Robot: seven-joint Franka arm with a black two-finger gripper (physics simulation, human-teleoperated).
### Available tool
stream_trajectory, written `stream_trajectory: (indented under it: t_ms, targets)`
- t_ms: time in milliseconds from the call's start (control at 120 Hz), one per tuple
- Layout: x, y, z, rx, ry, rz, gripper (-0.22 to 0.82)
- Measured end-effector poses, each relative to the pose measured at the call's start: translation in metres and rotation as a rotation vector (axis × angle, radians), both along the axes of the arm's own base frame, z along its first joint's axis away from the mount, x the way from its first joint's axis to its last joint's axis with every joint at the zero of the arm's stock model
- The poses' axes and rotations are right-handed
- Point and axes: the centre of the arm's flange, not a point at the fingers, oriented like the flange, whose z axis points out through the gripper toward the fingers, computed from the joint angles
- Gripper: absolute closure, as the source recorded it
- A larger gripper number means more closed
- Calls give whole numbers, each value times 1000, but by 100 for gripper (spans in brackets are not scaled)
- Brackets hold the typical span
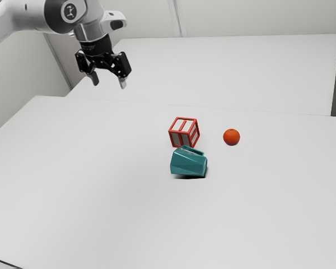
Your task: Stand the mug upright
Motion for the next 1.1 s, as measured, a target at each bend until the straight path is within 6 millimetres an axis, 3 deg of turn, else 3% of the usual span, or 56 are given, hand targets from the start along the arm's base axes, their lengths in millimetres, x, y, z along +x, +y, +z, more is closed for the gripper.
stream_trajectory:
  t_ms: [450, 600, 858, 1100]
  targets:
    - [-6, 8, -10, -1, 43, 15, 0]
    - [-13, 10, -5, -14, 46, 25, 0]
    - [-25, 9, -42, -114, 131, 16, 0]
    - [-23, 7, -100, -296, 146, -71, 0]
